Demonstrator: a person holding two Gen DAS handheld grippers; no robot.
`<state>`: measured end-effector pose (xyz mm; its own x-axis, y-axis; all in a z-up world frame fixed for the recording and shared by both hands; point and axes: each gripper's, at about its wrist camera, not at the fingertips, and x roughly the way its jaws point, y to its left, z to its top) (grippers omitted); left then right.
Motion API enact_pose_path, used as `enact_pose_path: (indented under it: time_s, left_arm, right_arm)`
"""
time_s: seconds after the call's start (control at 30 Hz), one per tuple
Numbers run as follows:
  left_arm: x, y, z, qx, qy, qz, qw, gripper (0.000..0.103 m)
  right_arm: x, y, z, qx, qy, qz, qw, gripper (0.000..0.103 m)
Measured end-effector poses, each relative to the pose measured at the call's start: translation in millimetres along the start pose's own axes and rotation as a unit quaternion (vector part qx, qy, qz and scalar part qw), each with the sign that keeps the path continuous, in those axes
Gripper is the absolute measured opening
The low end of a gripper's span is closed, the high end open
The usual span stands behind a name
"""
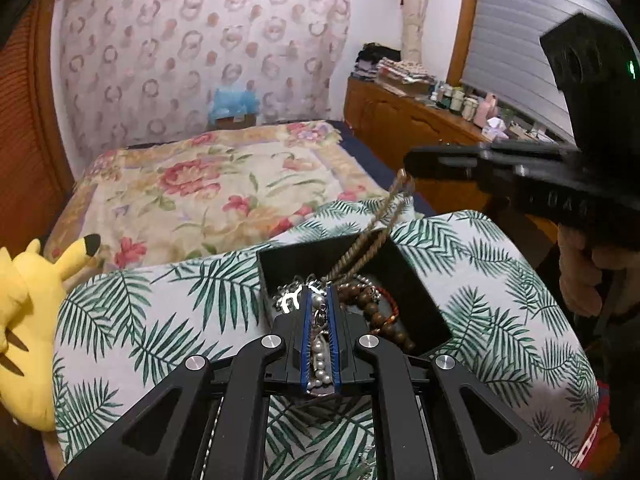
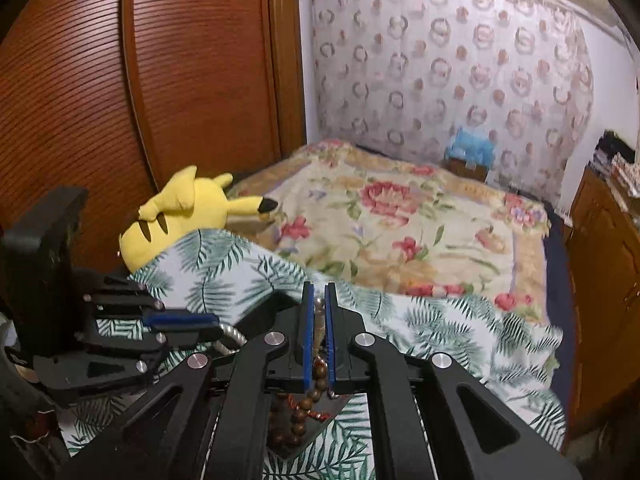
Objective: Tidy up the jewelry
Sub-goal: 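Lift and carry the pearls with the left tool while the right tool carries the bead strand to the box, then open the left tool over the box while the right tool releases the bead strand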
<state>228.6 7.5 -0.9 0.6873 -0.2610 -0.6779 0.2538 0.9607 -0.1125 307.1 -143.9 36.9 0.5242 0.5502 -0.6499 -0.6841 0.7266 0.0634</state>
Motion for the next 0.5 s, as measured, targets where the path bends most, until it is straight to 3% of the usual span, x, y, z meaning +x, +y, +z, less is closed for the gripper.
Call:
enact_pose_path:
  time_s: [0.2, 0.3, 0.4, 0.5]
  left_arm:
    - [3, -1, -8, 0.003, 0.005, 0.01, 0.9999, 0.009]
    - [0, -2, -13, 0.004, 0.005, 0.014, 0.9999, 0.019]
    - [-3, -3, -19, 0.005, 0.007, 0.018, 0.9998, 0.023]
    - [-7, -3, -27, 0.006, 0.008, 0.024, 0.9997, 0.035]
  right_arm:
    - [22, -1, -24, 0.012, 0.027, 0.002, 1.0, 0.006]
    - [27, 1, -31, 0.015, 0.032, 0.001, 0.999, 0.006]
    - [28, 2, -34, 0.014, 0.031, 0.0, 0.999, 0.007]
    - [26, 3, -36, 0.016, 0.027, -0.003, 1.0, 0.007]
